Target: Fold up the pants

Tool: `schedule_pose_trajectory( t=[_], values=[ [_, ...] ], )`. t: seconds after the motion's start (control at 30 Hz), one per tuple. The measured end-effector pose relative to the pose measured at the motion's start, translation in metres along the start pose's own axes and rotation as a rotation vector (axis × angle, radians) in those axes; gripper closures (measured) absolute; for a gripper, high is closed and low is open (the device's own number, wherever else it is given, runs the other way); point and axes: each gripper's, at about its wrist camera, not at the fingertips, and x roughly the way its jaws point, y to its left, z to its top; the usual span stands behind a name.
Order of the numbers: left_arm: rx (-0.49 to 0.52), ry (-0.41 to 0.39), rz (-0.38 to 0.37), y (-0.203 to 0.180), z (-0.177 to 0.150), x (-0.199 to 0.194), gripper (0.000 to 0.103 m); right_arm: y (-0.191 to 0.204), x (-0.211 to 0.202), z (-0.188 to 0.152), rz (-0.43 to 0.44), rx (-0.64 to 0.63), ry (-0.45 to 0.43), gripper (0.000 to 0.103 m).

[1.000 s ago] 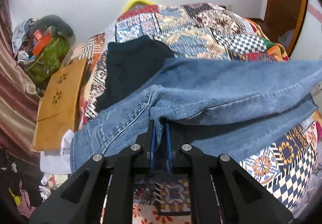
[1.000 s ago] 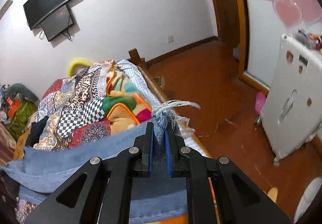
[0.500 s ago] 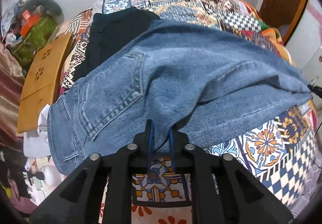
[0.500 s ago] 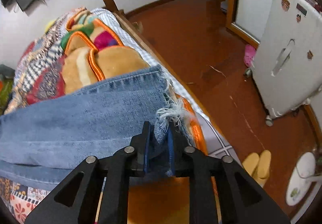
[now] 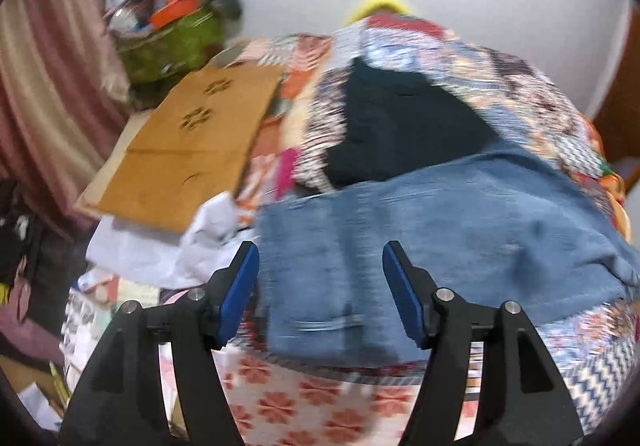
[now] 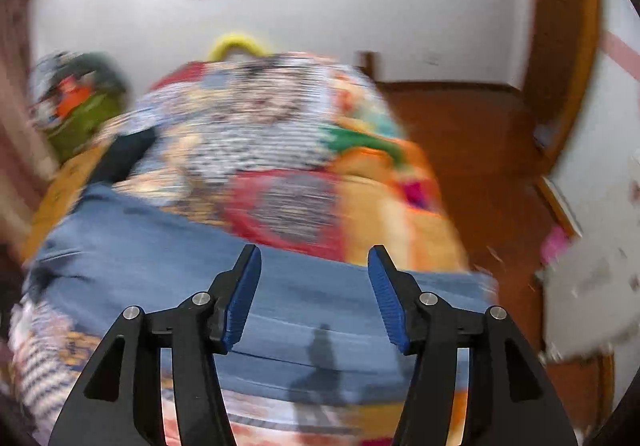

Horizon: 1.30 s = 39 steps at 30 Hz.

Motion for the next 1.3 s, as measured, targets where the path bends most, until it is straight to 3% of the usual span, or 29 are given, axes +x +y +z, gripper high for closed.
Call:
schedule_pose_trajectory(
  t=[0.13, 0.33, 0.43, 0.63, 0.77, 0.9, 0.93, 0.97, 1.07, 1.3],
  values=[
    [-0.086, 0.121, -0.03, 0.038, -0.016, 0.045, 0.039, 0.064, 0.018, 0.006, 0.133, -0.105, 0.028, 0.047],
    [-0.141, 0.293, -0.225, 0.043, -0.064, 0.093, 0.04, 0.152, 0.053, -0.002, 0.296, -0.255, 0.115, 0.047],
    [-0.16, 0.316, -0.3, 0.039, -0.077, 0.102, 0.058, 0.18, 0.063, -0.006, 0.344, -0.303, 0.154, 0.047],
    [-0.088, 0.207, -0.179, 0.032, -0.059, 0.079, 0.089, 0.216, 0.084, -0.007, 0.412, -0.41, 0.194, 0.041],
    [-0.043, 0.11, -0.067, 0.033, -0.027, 0.065, 0.093, 0.229, 0.1, -0.008, 0.4, -0.481, 0.225, 0.041],
    [-0.009, 0.109, -0.029, 0.037, -0.011, 0.079, 0.092, 0.232, 0.112, -0.01, 0.388, -0.515, 0.28, 0.041],
    [0.01, 0.115, -0.012, 0.034, -0.012, 0.085, 0.092, 0.23, 0.111, -0.012, 0.39, -0.519, 0.285, 0.046],
    [0.017, 0.125, 0.004, 0.032, -0.014, 0.09, 0.092, 0.227, 0.109, -0.013, 0.393, -0.517, 0.283, 0.061],
    [0.001, 0.161, 0.027, 0.032, -0.026, 0.104, 0.092, 0.221, 0.104, -0.016, 0.403, -0.49, 0.279, 0.081],
    [0.024, 0.11, 0.091, 0.026, -0.024, 0.092, 0.092, 0.22, 0.083, -0.028, 0.433, -0.476, 0.26, 0.094]
  ],
)
